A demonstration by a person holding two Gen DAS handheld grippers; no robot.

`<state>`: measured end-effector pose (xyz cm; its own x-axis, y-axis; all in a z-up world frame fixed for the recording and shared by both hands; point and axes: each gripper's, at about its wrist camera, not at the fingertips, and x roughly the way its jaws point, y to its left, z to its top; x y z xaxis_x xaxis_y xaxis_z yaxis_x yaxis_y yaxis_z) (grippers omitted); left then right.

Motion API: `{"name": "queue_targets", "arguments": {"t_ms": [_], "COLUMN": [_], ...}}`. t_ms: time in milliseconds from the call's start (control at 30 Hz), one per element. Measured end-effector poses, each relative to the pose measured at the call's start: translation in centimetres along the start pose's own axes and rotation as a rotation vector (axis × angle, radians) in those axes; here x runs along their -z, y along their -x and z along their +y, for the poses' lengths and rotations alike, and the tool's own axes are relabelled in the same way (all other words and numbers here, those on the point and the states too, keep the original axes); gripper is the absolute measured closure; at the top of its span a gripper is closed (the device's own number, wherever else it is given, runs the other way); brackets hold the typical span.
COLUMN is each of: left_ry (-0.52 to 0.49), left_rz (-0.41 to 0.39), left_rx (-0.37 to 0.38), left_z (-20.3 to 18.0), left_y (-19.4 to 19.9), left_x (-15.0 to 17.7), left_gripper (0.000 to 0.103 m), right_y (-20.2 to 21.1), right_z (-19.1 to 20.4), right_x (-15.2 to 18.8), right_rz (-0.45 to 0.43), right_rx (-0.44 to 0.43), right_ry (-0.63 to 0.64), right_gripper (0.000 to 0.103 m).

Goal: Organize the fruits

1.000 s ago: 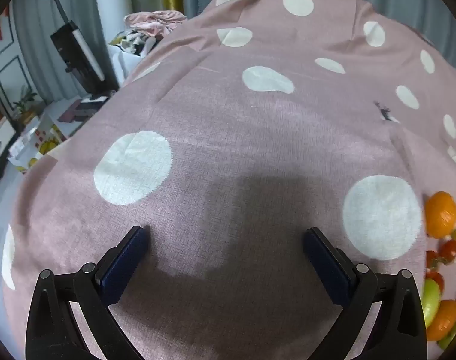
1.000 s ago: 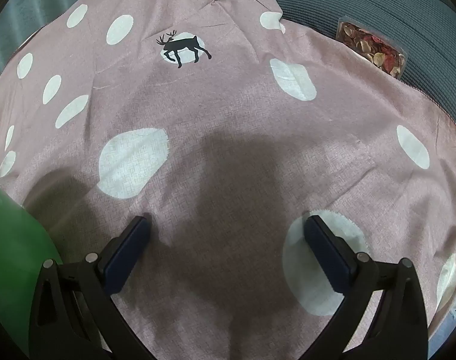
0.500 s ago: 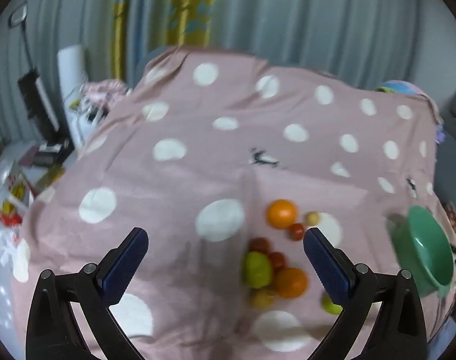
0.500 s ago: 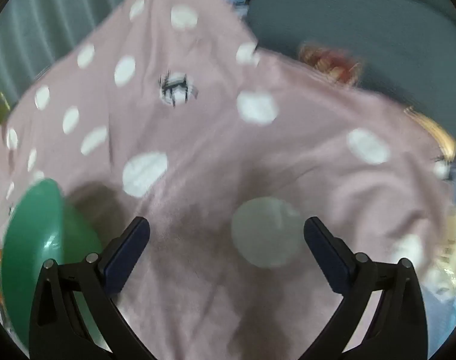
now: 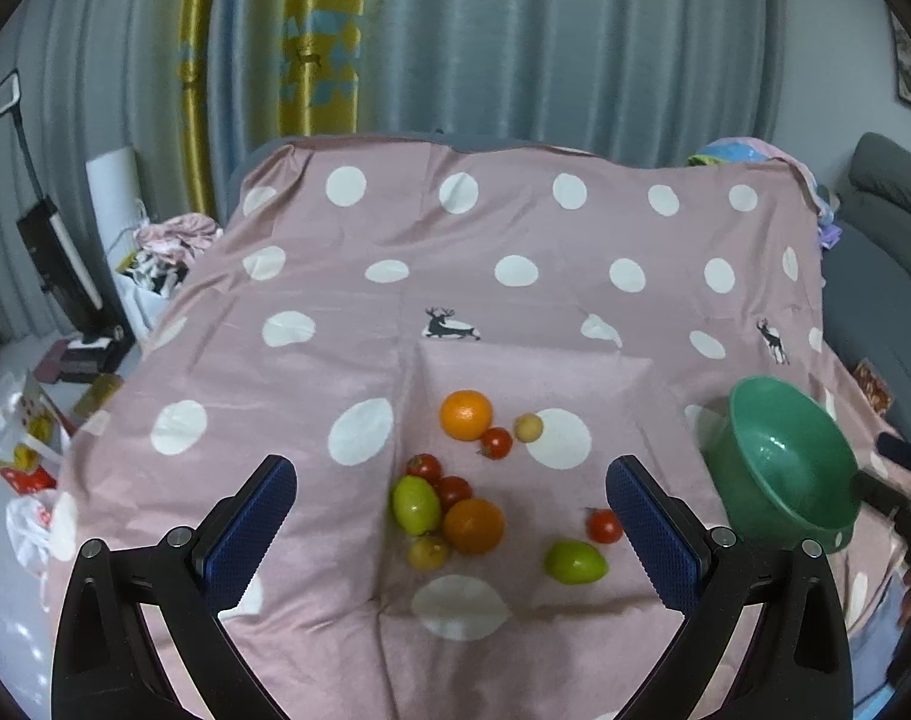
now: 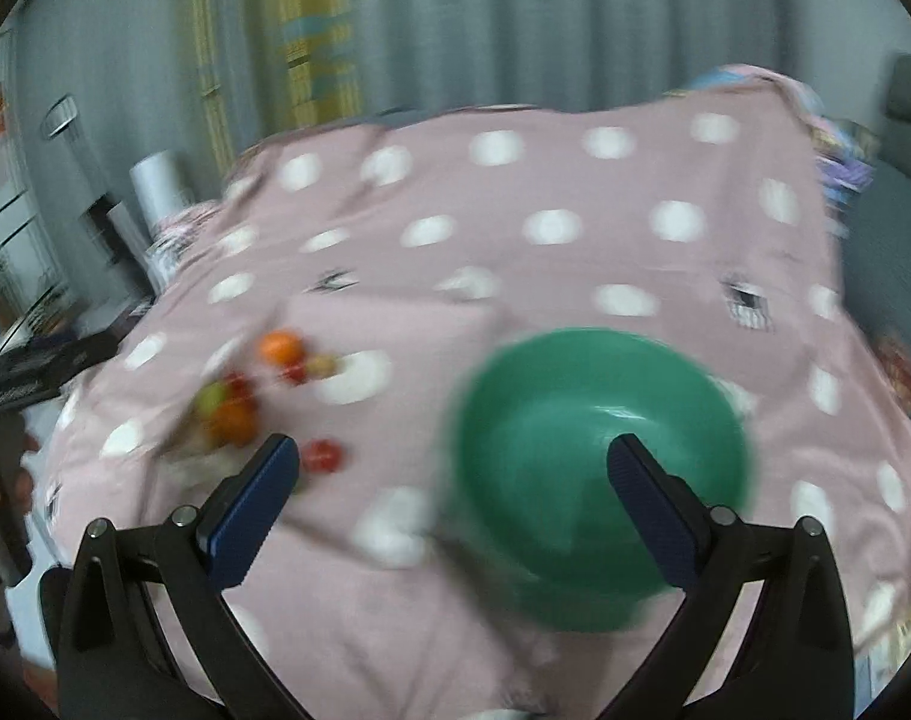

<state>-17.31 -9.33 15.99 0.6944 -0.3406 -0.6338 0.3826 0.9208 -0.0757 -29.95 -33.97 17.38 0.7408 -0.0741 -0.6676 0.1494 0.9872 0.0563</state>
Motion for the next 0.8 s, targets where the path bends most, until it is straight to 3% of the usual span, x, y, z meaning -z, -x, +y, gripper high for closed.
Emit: {"name": "queue_targets", "arguments": {"t_ms": [133, 333, 800], "left_ry": [-0.027, -0.026, -0.047], "left_rz": [0.012, 0.028, 0.041], "left_rx": [-0.042, -0.029, -0.009], "left_z": [0.1, 0.8, 0.5], "left_y": [0.2, 0.4, -0.8], "left_x": [0.5, 0.9, 0.0], "left_gripper": [0.000, 0.000, 0.000], "right_y": [-2.1, -4.5, -6.2], "right_z": [5.0, 9.5, 9.1], "right_x": [-0.4, -0.8, -1.1], "right_rz": [0.033, 0.072, 0.097], "right_rx": [-0.102, -0.127, -0.119], "right_ry": [0.059, 0.100, 0.081], "right_gripper": [0.000, 0.000, 0.000]}}
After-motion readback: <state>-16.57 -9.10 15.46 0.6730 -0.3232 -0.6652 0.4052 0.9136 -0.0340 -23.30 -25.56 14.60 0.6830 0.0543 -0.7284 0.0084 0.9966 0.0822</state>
